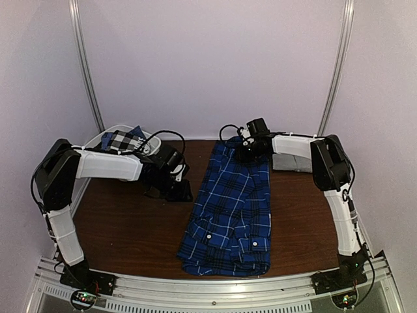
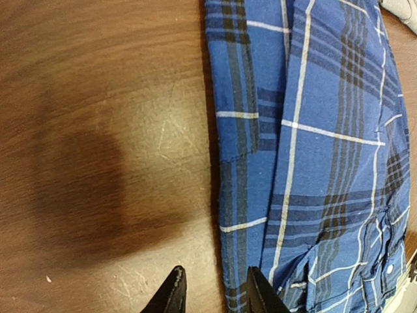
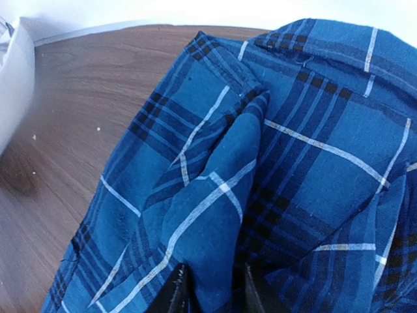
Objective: Fold and stack the long sleeve shirts
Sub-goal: Move the rectangle-folded shirt to the center of the board.
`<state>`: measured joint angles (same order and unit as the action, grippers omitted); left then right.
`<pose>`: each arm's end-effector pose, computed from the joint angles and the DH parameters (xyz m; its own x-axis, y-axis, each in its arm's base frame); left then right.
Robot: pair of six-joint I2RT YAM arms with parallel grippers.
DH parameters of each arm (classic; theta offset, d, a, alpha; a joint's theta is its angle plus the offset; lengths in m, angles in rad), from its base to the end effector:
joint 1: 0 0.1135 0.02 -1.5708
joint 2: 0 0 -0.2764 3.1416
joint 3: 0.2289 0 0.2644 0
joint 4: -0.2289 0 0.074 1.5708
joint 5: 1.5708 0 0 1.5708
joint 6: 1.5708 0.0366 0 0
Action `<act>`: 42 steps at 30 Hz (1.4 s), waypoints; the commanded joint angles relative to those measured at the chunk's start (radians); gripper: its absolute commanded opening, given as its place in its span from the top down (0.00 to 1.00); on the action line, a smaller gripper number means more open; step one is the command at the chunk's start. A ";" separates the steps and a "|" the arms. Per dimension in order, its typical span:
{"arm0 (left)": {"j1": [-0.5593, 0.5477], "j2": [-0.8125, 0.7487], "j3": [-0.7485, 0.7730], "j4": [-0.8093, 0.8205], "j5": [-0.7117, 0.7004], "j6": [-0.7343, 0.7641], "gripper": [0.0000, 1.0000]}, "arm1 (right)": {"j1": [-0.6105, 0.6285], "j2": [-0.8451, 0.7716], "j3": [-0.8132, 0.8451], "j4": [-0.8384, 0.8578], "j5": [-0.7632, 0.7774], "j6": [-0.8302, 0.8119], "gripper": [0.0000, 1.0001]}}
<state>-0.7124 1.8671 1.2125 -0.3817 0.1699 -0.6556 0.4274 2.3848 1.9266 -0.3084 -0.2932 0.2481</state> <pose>0.2968 -0.2646 0.1739 -0.9487 0.0255 -0.3151 0.1653 0.8895 -0.4259 0.5025 0.2405 0.1675 -0.7559 -0.0860 -0.6490 -0.4133 0.8315 0.3712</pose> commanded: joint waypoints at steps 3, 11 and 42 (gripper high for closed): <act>0.011 0.039 0.046 0.056 0.034 0.030 0.67 | 0.005 0.101 0.132 -0.081 0.071 -0.006 0.79; 0.011 0.055 0.054 0.060 0.028 0.015 0.68 | 0.030 0.228 0.245 -0.112 0.061 -0.007 0.71; 0.045 0.103 0.261 0.228 -0.067 0.018 0.69 | 0.123 -0.085 0.031 0.103 -0.121 0.171 0.33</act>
<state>-0.6819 1.8771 1.3602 -0.2481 0.1127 -0.6807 0.5861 2.3718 2.0216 -0.2890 -0.3805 0.3714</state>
